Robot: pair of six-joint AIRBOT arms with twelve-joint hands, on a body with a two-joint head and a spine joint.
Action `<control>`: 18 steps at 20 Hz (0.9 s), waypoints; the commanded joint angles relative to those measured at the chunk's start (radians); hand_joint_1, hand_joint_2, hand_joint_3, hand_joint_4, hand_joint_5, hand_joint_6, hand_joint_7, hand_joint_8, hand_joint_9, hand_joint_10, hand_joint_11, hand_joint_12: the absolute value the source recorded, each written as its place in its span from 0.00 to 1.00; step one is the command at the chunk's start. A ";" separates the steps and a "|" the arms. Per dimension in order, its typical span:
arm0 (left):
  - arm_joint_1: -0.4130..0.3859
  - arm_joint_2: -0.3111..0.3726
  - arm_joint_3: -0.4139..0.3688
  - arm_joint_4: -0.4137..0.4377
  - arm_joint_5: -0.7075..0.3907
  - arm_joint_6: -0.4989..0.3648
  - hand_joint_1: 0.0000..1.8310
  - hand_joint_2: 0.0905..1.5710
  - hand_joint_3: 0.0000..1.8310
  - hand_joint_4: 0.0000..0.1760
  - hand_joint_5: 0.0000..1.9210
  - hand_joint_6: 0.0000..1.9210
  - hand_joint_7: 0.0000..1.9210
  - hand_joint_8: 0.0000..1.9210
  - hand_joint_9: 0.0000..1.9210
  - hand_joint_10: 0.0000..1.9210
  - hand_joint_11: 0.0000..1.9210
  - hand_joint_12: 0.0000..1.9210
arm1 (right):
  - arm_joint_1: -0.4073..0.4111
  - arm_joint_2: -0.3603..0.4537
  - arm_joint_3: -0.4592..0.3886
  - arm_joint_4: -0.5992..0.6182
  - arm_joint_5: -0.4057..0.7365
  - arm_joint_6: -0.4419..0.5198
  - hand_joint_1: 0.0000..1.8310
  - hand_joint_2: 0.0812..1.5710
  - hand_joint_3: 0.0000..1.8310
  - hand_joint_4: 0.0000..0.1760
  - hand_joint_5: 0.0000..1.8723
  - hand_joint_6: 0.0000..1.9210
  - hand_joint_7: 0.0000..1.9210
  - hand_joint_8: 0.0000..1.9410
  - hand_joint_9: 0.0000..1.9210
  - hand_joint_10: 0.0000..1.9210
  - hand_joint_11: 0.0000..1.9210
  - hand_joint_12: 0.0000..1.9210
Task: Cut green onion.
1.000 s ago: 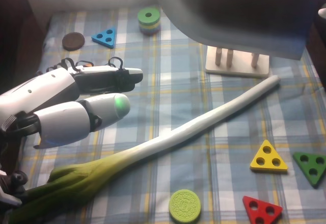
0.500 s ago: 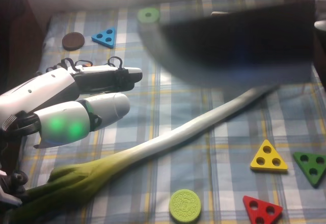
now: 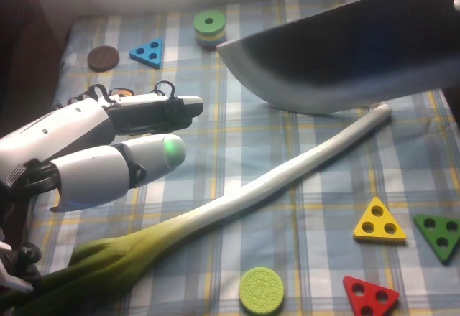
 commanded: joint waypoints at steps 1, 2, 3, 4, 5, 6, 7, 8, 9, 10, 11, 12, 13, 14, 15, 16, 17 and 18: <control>-0.006 -0.004 -0.002 0.005 -0.119 -0.006 0.00 0.94 0.00 0.00 0.18 0.00 0.23 0.00 0.24 0.00 0.01 0.52 | 0.018 0.012 0.006 0.033 0.133 -0.003 0.30 0.87 0.00 0.00 0.63 1.00 0.71 1.00 0.77 1.00 0.76 1.00; -0.006 -0.005 -0.002 0.005 -0.117 -0.006 0.03 0.94 0.00 0.00 0.20 0.00 0.24 0.00 0.25 0.00 0.01 0.53 | 0.023 0.014 0.007 0.047 0.149 -0.003 0.30 0.88 0.00 0.00 0.64 1.00 0.72 1.00 0.78 1.00 0.77 1.00; -0.006 -0.005 -0.002 0.004 -0.117 -0.006 0.01 0.94 0.00 0.00 0.19 0.00 0.23 0.00 0.24 0.00 0.00 0.52 | 0.031 0.016 0.008 0.057 0.165 -0.003 0.36 0.87 0.00 0.00 0.65 1.00 0.73 1.00 0.79 1.00 0.79 1.00; -0.006 -0.005 -0.002 0.004 -0.117 -0.006 0.01 0.94 0.00 0.00 0.19 0.00 0.23 0.00 0.24 0.00 0.00 0.52 | 0.046 0.019 0.008 0.062 0.176 -0.003 0.36 0.87 0.00 0.00 0.65 1.00 0.73 1.00 0.79 1.00 0.79 1.00; -0.006 -0.007 -0.001 0.004 -0.117 -0.006 0.00 0.95 0.00 0.00 0.18 0.00 0.22 0.00 0.23 0.00 0.00 0.52 | 0.071 0.019 0.008 0.062 0.181 -0.003 0.32 0.88 0.00 0.00 0.64 1.00 0.76 1.00 0.82 1.00 0.82 1.00; -0.006 -0.008 0.000 0.004 -0.117 -0.006 0.00 0.95 0.00 0.00 0.18 0.00 0.22 0.00 0.23 0.00 0.00 0.52 | 0.081 0.018 0.008 0.062 0.184 -0.004 0.32 0.88 0.00 0.00 0.64 1.00 0.76 1.00 0.82 1.00 0.82 1.00; -0.006 -0.010 0.000 0.004 -0.117 -0.006 0.01 0.94 0.00 0.00 0.18 0.00 0.22 0.00 0.24 0.00 0.00 0.52 | 0.095 0.014 0.012 0.062 0.186 -0.004 0.32 0.88 0.00 0.00 0.63 1.00 0.74 1.00 0.80 1.00 0.73 1.00; -0.005 -0.011 0.001 0.004 -0.116 -0.006 0.00 0.94 0.00 0.00 0.19 0.00 0.23 0.00 0.24 0.00 0.00 0.51 | 0.107 0.008 0.022 0.062 0.186 -0.004 0.28 0.88 0.00 0.00 0.62 1.00 0.74 1.00 0.81 1.00 0.80 1.00; -0.005 -0.012 0.002 0.004 -0.115 -0.006 0.00 0.94 0.00 0.00 0.19 0.00 0.23 0.00 0.24 0.00 0.00 0.51 | 0.109 0.007 0.025 0.062 0.186 -0.004 0.28 0.88 0.00 0.00 0.62 1.00 0.74 1.00 0.81 1.00 0.80 1.00; -0.006 -0.013 0.002 0.004 -0.115 -0.006 0.00 0.94 0.00 0.00 0.19 0.01 0.23 0.00 0.24 0.00 0.00 0.51 | 0.111 0.006 0.028 0.062 0.185 -0.004 0.29 0.89 0.00 0.00 0.63 1.00 0.76 1.00 0.83 1.00 0.83 1.00; -0.006 -0.014 0.002 0.004 -0.114 -0.006 0.01 0.94 0.00 0.00 0.19 0.00 0.23 0.00 0.23 0.00 0.00 0.51 | 0.114 0.006 0.032 0.061 0.174 -0.004 0.31 0.89 0.00 0.00 0.63 1.00 0.78 1.00 0.84 1.00 0.84 1.00; -0.006 -0.014 0.002 0.004 -0.113 -0.006 0.01 0.94 0.00 0.00 0.19 0.00 0.23 0.00 0.23 0.00 0.01 0.52 | 0.114 0.006 0.033 0.061 0.165 -0.007 0.32 0.90 0.00 0.00 0.61 1.00 0.79 1.00 0.85 1.00 0.85 1.00; -0.005 -0.014 0.002 0.004 -0.113 -0.006 0.02 0.93 0.00 0.00 0.20 0.00 0.24 0.00 0.24 0.00 0.01 0.52 | 0.113 0.006 0.034 0.060 0.155 -0.012 0.33 0.89 0.00 0.00 0.63 1.00 0.79 1.00 0.85 1.00 0.86 1.00; -0.005 -0.014 0.002 0.004 -0.113 -0.006 0.02 0.94 0.00 0.00 0.19 0.00 0.23 0.00 0.24 0.00 0.00 0.52 | 0.113 0.004 0.036 0.055 0.144 -0.012 0.32 0.88 0.00 0.00 0.66 1.00 0.78 1.00 0.84 1.00 0.85 1.00; -0.005 -0.014 0.002 0.004 -0.112 -0.006 0.01 0.94 0.00 0.00 0.19 0.00 0.23 0.00 0.23 0.00 0.00 0.50 | 0.113 0.002 0.039 0.049 0.138 -0.012 0.34 0.88 0.00 0.00 0.67 1.00 0.77 1.00 0.83 1.00 0.84 1.00; -0.006 -0.015 0.002 0.004 -0.110 -0.006 0.01 0.94 0.00 0.00 0.19 0.00 0.23 0.00 0.23 0.00 0.00 0.50 | 0.114 -0.002 0.043 0.045 0.133 -0.012 0.34 0.88 0.00 0.00 0.67 1.00 0.77 1.00 0.83 1.00 0.84 1.00; -0.006 -0.015 0.003 0.004 -0.110 -0.006 0.01 0.94 0.00 0.00 0.20 0.00 0.23 0.00 0.24 0.00 0.00 0.52 | 0.116 -0.010 0.051 0.045 0.129 -0.012 0.39 0.87 0.00 0.00 0.67 1.00 0.77 1.00 0.83 1.00 0.83 1.00; -0.006 -0.015 0.004 0.004 -0.110 -0.006 0.01 0.94 0.00 0.00 0.20 0.00 0.23 0.00 0.24 0.00 0.01 0.53 | 0.121 -0.017 0.057 0.040 0.121 -0.012 0.39 0.87 0.00 0.00 0.67 1.00 0.77 1.00 0.83 1.00 0.82 1.00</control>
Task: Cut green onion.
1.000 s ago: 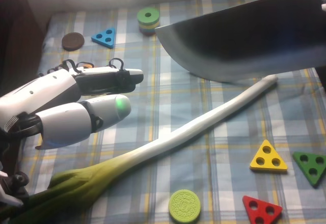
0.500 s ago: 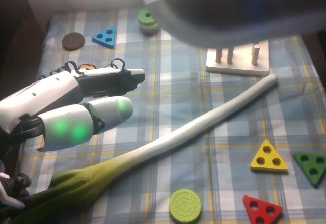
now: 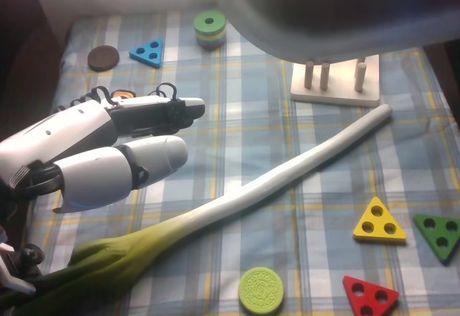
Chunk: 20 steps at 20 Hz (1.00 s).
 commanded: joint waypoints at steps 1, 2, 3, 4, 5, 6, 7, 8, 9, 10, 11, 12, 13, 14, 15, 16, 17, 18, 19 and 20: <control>-0.006 -0.009 0.004 0.008 -0.112 -0.005 0.02 0.94 0.00 0.00 0.20 0.00 0.24 0.00 0.24 0.00 0.01 0.53 | 0.024 0.003 0.008 -0.001 0.095 -0.007 0.41 0.86 0.00 0.00 0.66 1.00 0.77 1.00 0.83 1.00 0.83 1.00; -0.007 -0.010 0.004 0.008 -0.112 -0.005 0.02 0.94 0.00 0.00 0.20 0.00 0.24 0.00 0.24 0.00 0.01 0.53 | 0.033 -0.002 0.013 -0.019 0.080 -0.007 0.42 0.86 0.00 0.00 0.66 1.00 0.77 1.00 0.83 1.00 0.83 1.00; -0.007 -0.012 0.005 0.008 -0.112 -0.005 0.03 0.94 0.00 0.00 0.20 0.00 0.24 0.00 0.25 0.00 0.01 0.53 | 0.040 -0.006 0.017 -0.031 0.069 -0.007 0.36 0.87 0.00 0.00 0.64 1.00 0.75 1.00 0.81 1.00 0.82 1.00; -0.006 -0.012 0.005 0.008 -0.111 -0.005 0.02 0.94 0.00 0.00 0.20 0.00 0.23 0.00 0.23 0.00 0.00 0.53 | 0.043 -0.013 0.022 -0.041 0.059 -0.007 0.30 0.88 0.00 0.00 0.62 1.00 0.73 1.00 0.79 1.00 0.79 1.00; -0.006 -0.012 0.005 0.008 -0.110 -0.005 0.04 0.94 0.00 0.00 0.21 0.00 0.23 0.00 0.23 0.00 0.01 0.53 | 0.043 -0.018 0.027 -0.046 0.051 -0.007 0.29 0.88 0.00 0.00 0.58 1.00 0.70 1.00 0.77 1.00 0.78 1.00; -0.006 -0.012 0.005 0.008 -0.110 -0.005 0.04 0.94 0.00 0.00 0.20 0.00 0.23 0.00 0.23 0.00 0.00 0.52 | 0.043 -0.024 0.032 -0.052 0.045 -0.007 0.26 0.88 0.00 0.00 0.58 1.00 0.69 1.00 0.75 1.00 0.76 1.00; -0.006 -0.012 0.005 0.008 -0.110 -0.005 0.04 0.94 0.00 0.00 0.19 0.00 0.22 0.00 0.22 0.00 0.00 0.52 | 0.044 -0.031 0.039 -0.056 0.040 -0.007 0.25 0.88 0.00 0.00 0.58 1.00 0.70 1.00 0.76 1.00 0.77 1.00; -0.006 -0.012 0.006 0.008 -0.110 -0.005 0.03 0.94 0.00 0.00 0.19 0.00 0.22 0.00 0.23 0.00 0.00 0.52 | 0.044 -0.035 0.043 -0.056 0.038 -0.007 0.24 0.88 0.00 0.00 0.59 1.00 0.70 1.00 0.76 1.00 0.77 1.00; -0.006 -0.012 0.006 0.009 -0.110 -0.005 0.04 0.93 0.00 0.00 0.20 0.00 0.23 0.00 0.24 0.00 0.02 0.52 | 0.045 -0.041 0.049 -0.056 0.036 -0.007 0.24 0.88 0.00 0.00 0.59 1.00 0.70 1.00 0.77 1.00 0.78 1.00; -0.006 -0.012 0.006 0.009 -0.109 -0.005 0.04 0.94 0.00 0.00 0.20 0.00 0.23 0.00 0.24 0.00 0.02 0.52 | 0.049 -0.045 0.052 -0.056 0.036 -0.007 0.27 0.88 0.00 0.00 0.59 1.00 0.71 1.00 0.77 1.00 0.79 1.00; -0.006 -0.013 0.006 0.009 -0.109 -0.005 0.01 0.94 0.00 0.00 0.19 0.00 0.23 0.00 0.23 0.00 0.02 0.52 | 0.053 -0.046 0.054 -0.056 0.035 -0.007 0.26 0.89 0.00 0.00 0.59 1.00 0.72 1.00 0.78 1.00 0.80 1.00; -0.006 -0.013 0.006 0.009 -0.109 -0.005 0.00 0.94 0.00 0.00 0.20 0.00 0.23 0.00 0.24 0.00 0.03 0.52 | 0.057 -0.046 0.054 -0.056 0.036 -0.007 0.26 0.88 0.00 0.00 0.60 1.00 0.72 1.00 0.78 1.00 0.80 1.00; -0.006 -0.013 0.006 0.009 -0.109 -0.005 0.00 0.94 0.00 0.00 0.20 0.00 0.24 0.00 0.24 0.00 0.03 0.53 | 0.062 -0.046 0.054 -0.056 0.036 -0.007 0.26 0.89 0.00 0.00 0.60 1.00 0.72 1.00 0.78 1.00 0.80 1.00; -0.006 -0.014 0.006 0.009 -0.109 -0.005 0.00 0.94 0.00 0.00 0.19 0.00 0.24 0.00 0.24 0.00 0.03 0.52 | 0.068 -0.047 0.054 -0.056 0.039 -0.007 0.27 0.89 0.00 0.00 0.61 1.00 0.72 1.00 0.78 1.00 0.79 1.00; -0.006 -0.014 0.006 0.010 -0.109 -0.005 0.01 0.94 0.00 0.00 0.20 0.00 0.23 0.00 0.24 0.00 0.02 0.53 | 0.072 -0.047 0.053 -0.055 0.045 -0.007 0.29 0.90 0.00 0.00 0.62 1.00 0.74 1.00 0.80 1.00 0.81 1.00; -0.006 -0.014 0.007 0.010 -0.109 -0.005 0.00 0.94 0.00 0.00 0.19 0.00 0.23 0.00 0.23 0.00 0.01 0.53 | 0.074 -0.046 0.053 -0.055 0.049 -0.007 0.30 0.90 0.00 0.00 0.63 1.00 0.75 1.00 0.81 1.00 0.82 1.00; -0.006 -0.014 0.007 0.011 -0.109 -0.005 0.01 0.94 0.00 0.00 0.20 0.00 0.24 0.00 0.25 0.00 0.03 0.53 | 0.074 -0.045 0.052 -0.052 0.052 -0.007 0.27 0.89 0.00 0.00 0.64 1.00 0.75 1.00 0.81 1.00 0.82 1.00; -0.006 -0.014 0.007 0.011 -0.109 -0.005 0.01 0.94 0.00 0.00 0.19 0.00 0.23 0.00 0.24 0.00 0.03 0.53 | 0.074 -0.045 0.052 -0.051 0.052 -0.007 0.28 0.89 0.00 0.00 0.64 1.00 0.76 1.00 0.82 1.00 0.83 1.00; -0.006 -0.014 0.007 0.011 -0.110 -0.005 0.01 0.94 0.00 0.00 0.20 0.00 0.24 0.00 0.24 0.00 0.03 0.53 | 0.074 -0.044 0.052 -0.051 0.051 -0.007 0.27 0.89 0.00 0.00 0.64 1.00 0.75 1.00 0.81 1.00 0.83 1.00; -0.006 -0.014 0.007 0.011 -0.111 -0.005 0.03 0.94 0.00 0.00 0.20 0.00 0.24 0.00 0.24 0.00 0.02 0.53 | 0.067 -0.044 0.050 -0.051 0.050 -0.007 0.27 0.89 0.00 0.00 0.65 1.00 0.75 1.00 0.81 1.00 0.83 1.00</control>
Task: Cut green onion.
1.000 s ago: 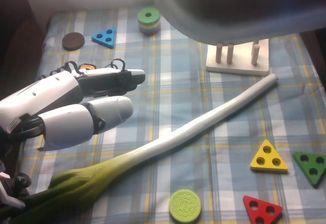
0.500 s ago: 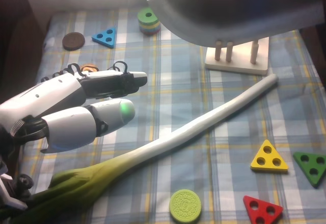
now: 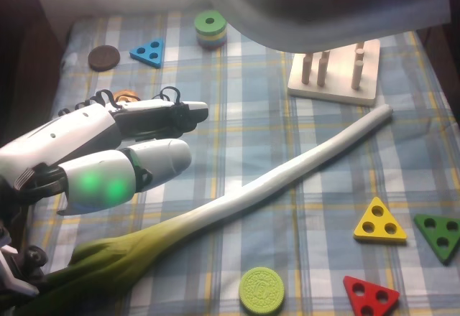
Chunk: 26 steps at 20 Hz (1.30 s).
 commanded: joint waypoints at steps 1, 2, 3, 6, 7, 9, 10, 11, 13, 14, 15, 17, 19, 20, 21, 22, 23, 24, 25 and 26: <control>-0.006 -0.002 0.002 0.009 -0.116 -0.005 0.02 0.94 0.00 0.00 0.19 0.00 0.23 0.00 0.23 0.00 0.01 0.53 | 0.007 0.012 0.003 0.009 0.105 -0.007 0.25 0.88 0.00 0.00 0.63 1.00 0.73 1.00 0.79 1.00 0.81 1.00; -0.006 -0.002 0.002 0.009 -0.116 -0.005 0.01 0.94 0.00 0.00 0.19 0.00 0.23 0.00 0.24 0.00 0.02 0.54 | 0.001 0.013 0.001 0.009 0.105 -0.007 0.23 0.88 0.00 0.00 0.63 1.00 0.73 1.00 0.79 1.00 0.81 1.00; -0.006 -0.002 0.002 0.009 -0.116 -0.005 0.00 0.94 0.00 0.00 0.19 0.00 0.23 0.00 0.24 0.00 0.02 0.53 | -0.006 0.014 -0.002 0.009 0.105 -0.007 0.23 0.88 0.00 0.00 0.62 1.00 0.73 1.00 0.79 1.00 0.81 1.00; -0.007 -0.003 0.003 0.009 -0.116 -0.006 0.02 0.94 0.00 0.00 0.19 0.00 0.22 0.00 0.23 0.00 0.01 0.53 | -0.029 0.016 -0.012 0.009 0.106 -0.007 0.28 0.88 0.00 0.00 0.64 1.00 0.76 1.00 0.81 1.00 0.82 1.00; -0.007 -0.003 0.003 0.009 -0.117 -0.006 0.01 0.94 0.00 0.00 0.18 0.00 0.22 0.00 0.23 0.00 0.01 0.53 | -0.039 0.015 -0.014 0.009 0.106 -0.007 0.30 0.88 0.00 0.00 0.61 1.00 0.74 1.00 0.80 1.00 0.81 1.00; -0.007 -0.003 0.003 0.009 -0.117 -0.006 0.00 0.94 0.00 0.00 0.18 0.00 0.22 0.00 0.23 0.00 0.01 0.52 | -0.058 0.016 -0.019 0.009 0.106 -0.007 0.33 0.88 0.00 0.00 0.62 1.00 0.73 1.00 0.79 1.00 0.80 1.00; -0.007 -0.003 0.003 0.009 -0.117 -0.006 0.01 0.94 0.00 0.00 0.19 0.00 0.22 0.00 0.23 0.00 0.01 0.52 | -0.070 0.017 -0.023 0.009 0.106 -0.007 0.34 0.88 0.00 0.00 0.65 1.00 0.74 1.00 0.80 1.00 0.80 1.00; -0.007 -0.004 0.002 0.009 -0.117 -0.006 0.01 0.94 0.00 0.00 0.20 0.01 0.23 0.00 0.24 0.00 0.03 0.53 | -0.081 0.020 -0.028 0.009 0.106 -0.007 0.36 0.88 0.00 0.00 0.63 1.00 0.74 1.00 0.80 1.00 0.80 1.00; -0.007 -0.005 0.002 0.009 -0.118 -0.006 0.00 0.94 0.00 0.00 0.19 0.00 0.23 0.00 0.23 0.00 0.03 0.53 | -0.102 0.029 -0.041 0.009 0.106 -0.007 0.28 0.87 0.00 0.00 0.68 1.00 0.77 1.00 0.81 1.00 0.77 1.00; -0.007 -0.005 0.002 0.009 -0.118 -0.006 0.01 0.94 0.00 0.00 0.20 0.00 0.23 0.00 0.24 0.00 0.03 0.53 | -0.109 0.031 -0.043 0.009 0.106 -0.007 0.27 0.88 0.00 0.00 0.69 1.00 0.77 1.00 0.81 1.00 0.77 1.00; -0.007 -0.006 0.002 0.008 -0.118 -0.007 0.01 0.94 0.00 0.00 0.19 0.00 0.22 0.00 0.22 0.00 0.01 0.52 | -0.116 0.033 -0.045 0.008 0.105 -0.007 0.21 0.89 0.01 0.00 0.71 1.00 0.80 1.00 0.82 1.00 0.41 0.95; -0.007 -0.007 0.002 0.008 -0.117 -0.008 0.03 0.94 0.00 0.00 0.19 0.00 0.23 0.00 0.23 0.00 0.01 0.53 | -0.120 0.033 -0.046 -0.007 0.093 -0.007 0.22 0.90 0.00 0.00 0.64 1.00 0.74 1.00 0.79 1.00 0.57 1.00; -0.007 -0.007 0.003 0.008 -0.117 -0.008 0.04 0.93 0.00 0.00 0.20 0.00 0.23 0.00 0.24 0.00 0.02 0.53 | -0.119 0.029 -0.042 -0.013 0.089 -0.007 0.27 0.89 0.00 0.00 0.64 1.00 0.74 1.00 0.80 1.00 0.76 1.00; -0.008 -0.009 0.003 0.008 -0.118 -0.008 0.03 0.93 0.00 0.00 0.20 0.00 0.23 0.00 0.23 0.00 0.02 0.53 | -0.118 0.028 -0.040 -0.013 0.087 -0.007 0.31 0.90 0.00 0.00 0.63 1.00 0.73 1.00 0.80 1.00 0.78 1.00; -0.008 -0.009 0.003 0.008 -0.118 -0.008 0.03 0.93 0.00 0.00 0.20 0.00 0.23 0.00 0.23 0.00 0.02 0.53 | -0.118 0.027 -0.039 -0.016 0.085 -0.007 0.31 0.90 0.00 0.00 0.63 1.00 0.73 1.00 0.80 1.00 0.78 1.00; -0.009 -0.011 0.003 0.008 -0.118 -0.008 0.05 0.93 0.00 0.00 0.21 0.00 0.23 0.00 0.24 0.00 0.02 0.53 | -0.118 0.026 -0.038 -0.034 0.071 -0.007 0.36 0.90 0.00 0.00 0.59 1.00 0.70 1.00 0.77 1.00 0.71 1.00; -0.009 -0.011 0.003 0.008 -0.118 -0.008 0.05 0.94 0.00 0.00 0.20 0.00 0.23 0.00 0.23 0.00 0.01 0.53 | -0.119 0.024 -0.035 -0.040 0.062 -0.007 0.41 0.86 0.00 0.00 0.52 1.00 0.64 1.00 0.71 1.00 0.68 1.00; -0.009 -0.011 0.003 0.008 -0.118 -0.008 0.05 0.94 0.00 0.00 0.20 0.00 0.22 0.00 0.23 0.00 0.01 0.52 | -0.120 0.022 -0.032 -0.041 0.056 -0.007 0.42 0.84 0.00 0.00 0.47 1.00 0.60 1.00 0.67 1.00 0.65 1.00; -0.008 -0.010 0.002 0.008 -0.120 -0.009 0.04 0.93 0.00 0.00 0.20 0.00 0.22 0.00 0.23 0.00 0.00 0.52 | -0.127 0.021 -0.031 -0.041 0.056 -0.007 0.45 0.84 0.00 0.42 0.36 0.86 0.46 0.96 0.53 0.98 0.54 1.00; -0.006 -0.010 0.002 0.008 -0.122 -0.010 0.06 0.93 0.00 0.00 0.20 0.00 0.22 0.00 0.23 0.00 0.01 0.53 | -0.136 0.024 -0.033 -0.040 0.056 -0.007 0.46 0.83 0.00 0.64 0.34 0.81 0.41 0.90 0.50 0.94 0.51 1.00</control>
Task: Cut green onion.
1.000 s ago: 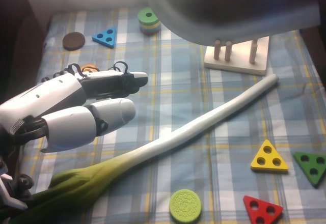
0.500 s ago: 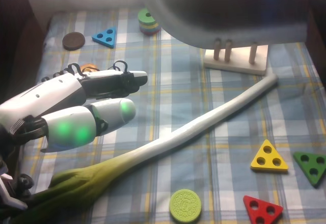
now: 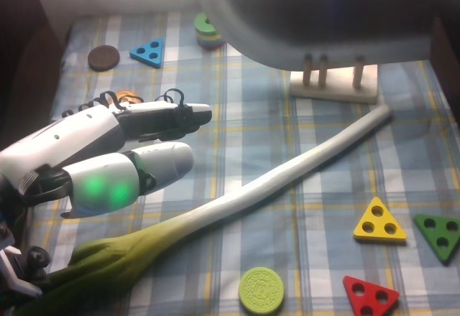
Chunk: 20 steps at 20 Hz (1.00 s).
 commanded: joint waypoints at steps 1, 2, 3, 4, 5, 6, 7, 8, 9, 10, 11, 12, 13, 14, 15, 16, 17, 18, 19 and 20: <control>-0.006 -0.003 0.001 0.008 -0.121 -0.011 0.06 0.93 0.00 0.00 0.20 0.00 0.23 0.00 0.23 0.00 0.00 0.53 | -0.001 0.010 -0.003 -0.006 0.070 -0.012 0.44 0.83 0.00 0.93 0.32 0.81 0.33 0.72 0.37 0.78 0.32 0.90; -0.006 -0.003 0.001 0.008 -0.121 -0.011 0.05 0.94 0.00 0.00 0.20 0.00 0.23 0.00 0.23 0.00 0.00 0.54 | -0.006 0.014 -0.007 0.000 0.073 -0.012 0.43 0.84 0.00 0.99 0.30 0.83 0.31 0.53 0.32 0.58 0.22 0.74; -0.006 -0.003 0.000 0.008 -0.123 -0.012 0.05 0.94 0.00 0.00 0.20 0.00 0.23 0.00 0.24 0.00 0.01 0.55 | -0.017 0.018 -0.011 0.015 0.081 -0.012 0.37 0.79 0.00 0.25 0.21 0.51 0.31 0.38 0.32 0.42 0.19 0.61; -0.005 -0.003 0.000 0.008 -0.124 -0.012 0.05 0.94 0.00 0.00 0.21 0.00 0.23 0.00 0.24 0.00 0.01 0.55 | -0.031 0.020 -0.011 0.037 0.091 -0.012 0.35 0.77 0.00 0.14 0.22 0.34 0.31 0.28 0.33 0.29 0.16 0.51; -0.005 -0.003 0.000 0.008 -0.124 -0.013 0.05 0.94 0.00 0.00 0.20 0.00 0.23 0.00 0.23 0.00 0.01 0.55 | -0.049 0.024 -0.011 0.069 0.106 -0.012 0.34 0.76 0.00 0.17 0.20 0.27 0.29 0.21 0.31 0.18 0.13 0.39; -0.005 -0.003 0.000 0.008 -0.124 -0.013 0.05 0.94 0.00 0.00 0.20 0.00 0.23 0.00 0.23 0.00 0.00 0.55 | -0.059 0.026 -0.011 0.087 0.114 -0.012 0.32 0.76 0.00 0.15 0.19 0.23 0.29 0.15 0.31 0.10 0.10 0.38; -0.005 -0.003 0.000 0.008 -0.124 -0.013 0.04 0.94 0.00 0.00 0.19 0.00 0.22 0.00 0.22 0.00 0.00 0.54 | -0.063 0.026 -0.011 0.093 0.116 -0.012 0.31 0.75 0.00 0.14 0.18 0.19 0.28 0.09 0.31 0.07 0.07 0.38; -0.005 -0.003 0.000 0.008 -0.125 -0.014 0.06 0.94 0.00 0.00 0.19 0.00 0.22 0.00 0.23 0.00 0.01 0.54 | -0.076 0.029 -0.011 0.109 0.125 -0.012 0.30 0.74 0.00 0.19 0.15 0.10 0.24 0.04 0.29 0.03 0.04 0.40; -0.005 -0.003 0.000 0.008 -0.125 -0.014 0.06 0.93 0.00 0.00 0.19 0.00 0.22 0.00 0.23 0.00 0.01 0.54 | -0.086 0.031 -0.011 0.124 0.134 -0.012 0.33 0.72 0.00 0.30 0.14 0.05 0.22 0.01 0.27 0.01 0.02 0.38; -0.005 -0.003 0.000 0.008 -0.127 -0.015 0.06 0.93 0.00 0.00 0.19 0.00 0.22 0.00 0.23 0.00 0.01 0.54 | -0.098 0.035 -0.011 0.148 0.147 -0.012 0.33 0.70 0.00 0.43 0.11 0.02 0.17 0.00 0.21 0.00 0.00 0.34; -0.004 -0.002 0.000 0.006 -0.130 -0.015 0.06 0.93 0.00 0.00 0.20 0.00 0.23 0.00 0.23 0.00 0.01 0.54 | -0.110 0.043 -0.012 0.173 0.166 -0.012 0.34 0.66 0.00 0.42 0.07 0.00 0.13 0.00 0.14 0.00 0.00 0.27; -0.004 -0.001 0.000 0.003 -0.137 -0.015 0.04 0.94 0.00 0.00 0.20 0.00 0.23 0.00 0.23 0.00 0.01 0.54 | -0.116 0.050 -0.012 0.194 0.176 -0.012 0.34 0.64 0.00 0.54 0.03 0.00 0.09 0.00 0.09 0.00 0.00 0.18; -0.003 0.000 0.000 -0.005 -0.148 -0.015 0.01 0.94 0.00 0.00 0.18 0.00 0.23 0.00 0.22 0.00 0.01 0.54 | -0.120 0.058 -0.013 0.219 0.186 -0.012 0.39 0.60 0.00 0.82 0.00 0.00 0.05 0.00 0.02 0.00 0.00 0.04; -0.002 0.004 0.001 -0.016 -0.169 -0.016 0.00 0.94 0.00 0.00 0.16 0.00 0.22 0.00 0.20 0.00 0.00 0.55 | -0.126 0.071 -0.016 0.248 0.203 -0.012 0.42 0.58 0.00 0.91 0.00 0.00 0.02 0.00 0.00 0.00 0.00 0.01; 0.001 0.012 0.002 -0.027 -0.192 -0.018 0.00 0.93 0.00 0.00 0.17 0.00 0.21 0.00 0.20 0.00 0.00 0.55 | -0.135 0.091 -0.028 0.279 0.233 -0.012 0.40 0.55 0.00 0.98 0.00 0.00 0.01 0.00 0.00 0.00 0.00 0.00; 0.004 0.019 0.002 -0.034 -0.207 -0.021 0.01 0.93 0.00 0.00 0.18 0.00 0.21 0.00 0.20 0.00 0.00 0.56 | -0.141 0.107 -0.043 0.291 0.254 -0.012 0.38 0.53 0.00 1.00 0.00 0.00 0.00 0.00 0.00 0.00 0.00 0.00; 0.011 0.030 0.004 -0.044 -0.235 -0.033 0.00 0.91 0.00 0.00 0.18 0.00 0.22 0.00 0.17 0.02 0.00 0.39 | -0.149 0.129 -0.066 0.302 0.285 -0.012 0.38 0.51 0.00 1.00 0.00 0.00 0.00 0.00 0.00 0.00 0.00 0.00; 0.022 0.047 0.009 -0.055 -0.277 -0.064 0.00 0.90 0.00 0.00 0.19 0.00 0.23 0.00 0.17 0.01 0.00 0.36 | -0.160 0.161 -0.098 0.319 0.342 -0.012 0.38 0.51 0.00 1.00 0.00 0.00 0.00 0.00 0.00 0.00 0.00 0.00; 0.030 0.062 0.019 -0.061 -0.311 -0.100 0.06 0.87 0.00 0.00 0.18 0.00 0.23 0.00 0.18 0.01 0.00 0.41 | -0.174 0.185 -0.120 0.340 0.390 -0.012 0.37 0.51 0.00 1.00 0.00 0.00 0.00 0.00 0.00 0.00 0.00 0.00; 0.038 0.076 0.032 -0.066 -0.360 -0.151 0.14 0.83 0.00 0.00 0.14 0.00 0.18 0.00 0.18 0.00 0.00 0.46 | -0.196 0.212 -0.146 0.374 0.457 -0.012 0.36 0.49 0.00 1.00 0.00 0.00 0.00 0.00 0.00 0.00 0.00 0.00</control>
